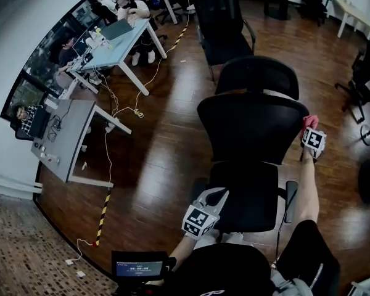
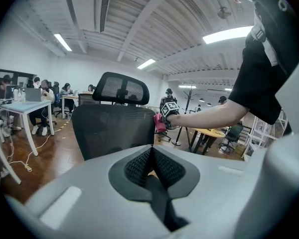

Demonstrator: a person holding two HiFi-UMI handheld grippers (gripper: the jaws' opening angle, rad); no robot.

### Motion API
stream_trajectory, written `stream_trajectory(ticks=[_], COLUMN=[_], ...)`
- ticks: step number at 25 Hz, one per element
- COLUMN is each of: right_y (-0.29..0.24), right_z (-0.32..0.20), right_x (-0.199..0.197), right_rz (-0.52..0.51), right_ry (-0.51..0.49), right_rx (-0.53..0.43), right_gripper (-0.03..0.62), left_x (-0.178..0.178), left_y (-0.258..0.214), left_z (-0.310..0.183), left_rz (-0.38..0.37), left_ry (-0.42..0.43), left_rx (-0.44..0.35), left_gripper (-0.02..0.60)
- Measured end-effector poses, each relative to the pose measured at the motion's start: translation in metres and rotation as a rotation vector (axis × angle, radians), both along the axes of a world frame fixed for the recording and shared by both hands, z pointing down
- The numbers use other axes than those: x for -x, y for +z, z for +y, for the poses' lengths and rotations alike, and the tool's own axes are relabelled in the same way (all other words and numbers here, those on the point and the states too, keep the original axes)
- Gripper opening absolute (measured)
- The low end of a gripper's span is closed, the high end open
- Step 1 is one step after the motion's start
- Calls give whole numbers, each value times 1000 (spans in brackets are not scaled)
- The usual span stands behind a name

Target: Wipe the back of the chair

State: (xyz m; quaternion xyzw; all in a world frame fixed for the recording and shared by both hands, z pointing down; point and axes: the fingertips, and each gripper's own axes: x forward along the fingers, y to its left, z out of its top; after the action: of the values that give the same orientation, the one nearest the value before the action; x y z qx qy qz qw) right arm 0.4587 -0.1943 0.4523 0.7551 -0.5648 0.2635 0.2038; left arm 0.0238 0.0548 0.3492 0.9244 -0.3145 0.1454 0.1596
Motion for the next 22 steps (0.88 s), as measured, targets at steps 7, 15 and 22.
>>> stream_trajectory(ticks=[7,15,22], right_y=[18,14,13], right_z=[-1,-33,-54], right_x=[37,103,178], right_rz=[65,109,128], right_ry=[24,-115,-232], right_rx=[108,78,52], right_gripper=[40,41,41], left_x=[30,57,71], left_y=[8,9,12], left_z=[2,-7,-7], left_rz=[-4,6,12], left_ry=[-26,-60,-54], left_rx=[7,13,29], left_gripper=[-6,-6,-6])
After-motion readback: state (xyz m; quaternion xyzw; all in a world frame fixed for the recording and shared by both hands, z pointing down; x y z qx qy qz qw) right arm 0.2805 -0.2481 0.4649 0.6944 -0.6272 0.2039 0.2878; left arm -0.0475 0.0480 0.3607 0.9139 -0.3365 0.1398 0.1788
